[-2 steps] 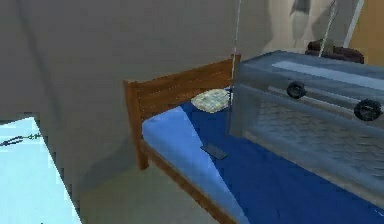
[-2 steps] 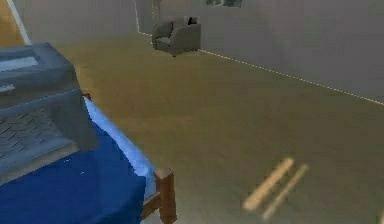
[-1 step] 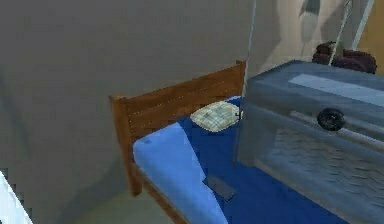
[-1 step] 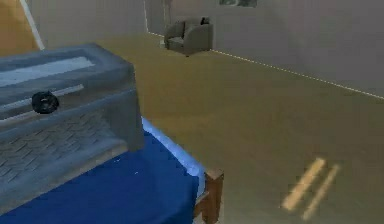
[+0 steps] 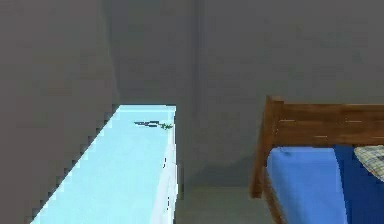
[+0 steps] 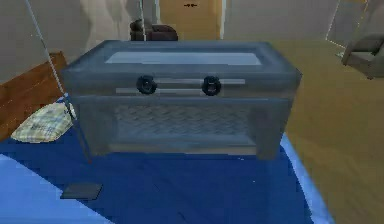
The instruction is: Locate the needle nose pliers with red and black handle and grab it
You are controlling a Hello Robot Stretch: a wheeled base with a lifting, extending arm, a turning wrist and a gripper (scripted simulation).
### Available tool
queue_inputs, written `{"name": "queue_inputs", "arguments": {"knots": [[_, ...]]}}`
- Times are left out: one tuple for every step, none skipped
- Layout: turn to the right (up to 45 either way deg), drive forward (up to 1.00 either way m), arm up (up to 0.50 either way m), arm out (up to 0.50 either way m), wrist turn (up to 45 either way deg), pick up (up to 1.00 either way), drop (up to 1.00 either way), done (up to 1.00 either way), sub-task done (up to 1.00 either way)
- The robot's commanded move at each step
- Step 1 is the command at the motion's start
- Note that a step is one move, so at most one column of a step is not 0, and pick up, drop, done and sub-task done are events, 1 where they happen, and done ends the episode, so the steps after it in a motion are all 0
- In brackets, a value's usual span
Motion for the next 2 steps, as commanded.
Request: {"name": "queue_inputs", "arguments": {"knots": [[-45.0, 0.00, 0.00, 0.00, 0.0, 0.00, 0.00, 0.00, 0.00], [-45.0, 0.00, 0.00, 0.00, 0.0, 0.00, 0.00, 0.00, 0.00]]}}
